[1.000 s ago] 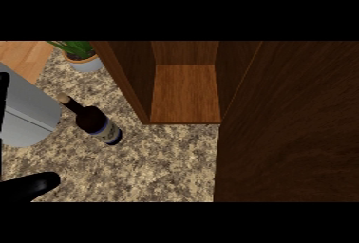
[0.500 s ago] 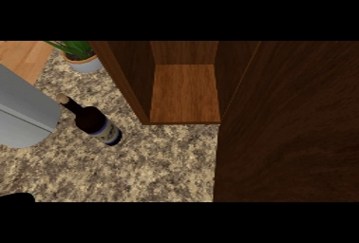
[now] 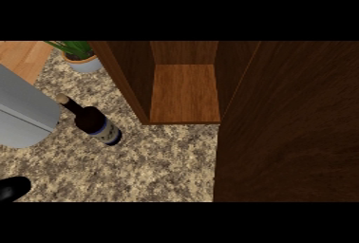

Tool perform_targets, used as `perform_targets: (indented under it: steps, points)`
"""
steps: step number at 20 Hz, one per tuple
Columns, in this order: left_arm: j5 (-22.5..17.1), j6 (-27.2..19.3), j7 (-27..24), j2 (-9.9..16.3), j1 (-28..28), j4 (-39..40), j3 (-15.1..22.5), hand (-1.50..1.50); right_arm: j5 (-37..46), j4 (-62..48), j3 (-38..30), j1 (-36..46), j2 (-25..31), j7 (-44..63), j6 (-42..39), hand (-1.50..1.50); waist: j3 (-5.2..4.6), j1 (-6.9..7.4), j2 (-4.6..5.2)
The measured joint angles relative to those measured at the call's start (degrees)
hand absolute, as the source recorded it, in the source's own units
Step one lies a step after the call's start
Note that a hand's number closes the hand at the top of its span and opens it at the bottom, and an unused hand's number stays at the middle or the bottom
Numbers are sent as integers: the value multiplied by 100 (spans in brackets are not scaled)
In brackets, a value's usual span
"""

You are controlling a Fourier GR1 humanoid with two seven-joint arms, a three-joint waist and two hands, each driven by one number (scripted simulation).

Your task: Pick up the wine, place it into the cabinet and close the cabinet

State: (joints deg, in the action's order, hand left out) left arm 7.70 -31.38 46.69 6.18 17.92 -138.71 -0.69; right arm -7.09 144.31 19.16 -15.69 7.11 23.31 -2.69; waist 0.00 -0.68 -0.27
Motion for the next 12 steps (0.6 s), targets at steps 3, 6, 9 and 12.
perform_targets:
  steps: [3,6,9,12]
  points:
    - [-4,16,-87,42,-141,-24,-109,-150,31,-11,-19,134,-35,50,87,-150,-1,20,5]
    - [-64,47,-132,116,-298,15,-339,-150,36,-14,-148,62,-7,-36,47,-150,-1,18,6]
    - [-154,110,-461,38,-523,237,-380,-150,59,-20,-87,65,-62,-41,99,-150,-3,8,12]
    - [-431,289,-856,-1,-828,441,-518,-150,65,-28,-150,-124,-11,-234,-19,-150,-4,0,14]
